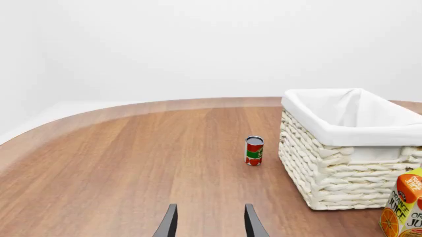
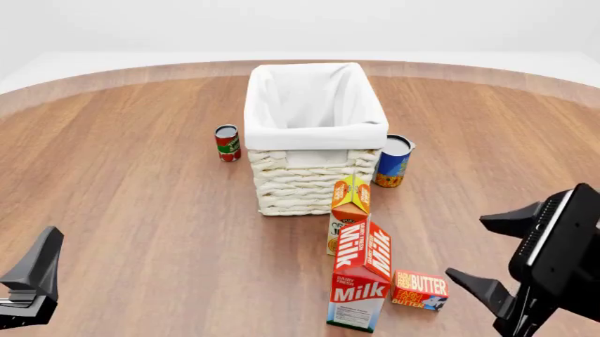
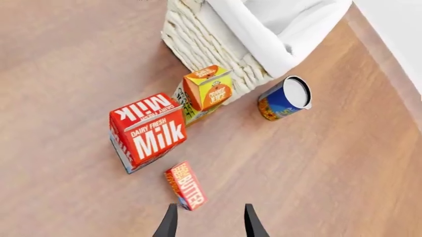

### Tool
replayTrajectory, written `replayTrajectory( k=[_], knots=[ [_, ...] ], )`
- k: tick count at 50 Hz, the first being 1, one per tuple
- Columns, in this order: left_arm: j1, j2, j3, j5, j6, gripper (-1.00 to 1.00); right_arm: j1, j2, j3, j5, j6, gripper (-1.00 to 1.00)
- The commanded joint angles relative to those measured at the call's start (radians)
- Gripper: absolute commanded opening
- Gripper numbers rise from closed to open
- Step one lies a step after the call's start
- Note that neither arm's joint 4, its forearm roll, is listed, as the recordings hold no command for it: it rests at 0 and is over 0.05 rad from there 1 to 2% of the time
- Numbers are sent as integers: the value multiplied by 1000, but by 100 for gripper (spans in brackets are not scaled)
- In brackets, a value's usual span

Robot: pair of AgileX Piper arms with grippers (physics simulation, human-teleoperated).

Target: Pick up the butter and put it in the basket.

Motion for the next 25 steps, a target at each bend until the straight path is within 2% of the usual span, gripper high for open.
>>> replayTrajectory(
  k=[1, 13, 25],
  knots=[
    [0, 0, 0, 0, 0, 100, 30, 25, 16, -6, 100, 100],
    [0, 0, 0, 0, 0, 100, 24, 36, 38, -17, 122, 100],
    [0, 0, 0, 0, 0, 100, -24, 110, 73, -86, 76, 100]
  ],
)
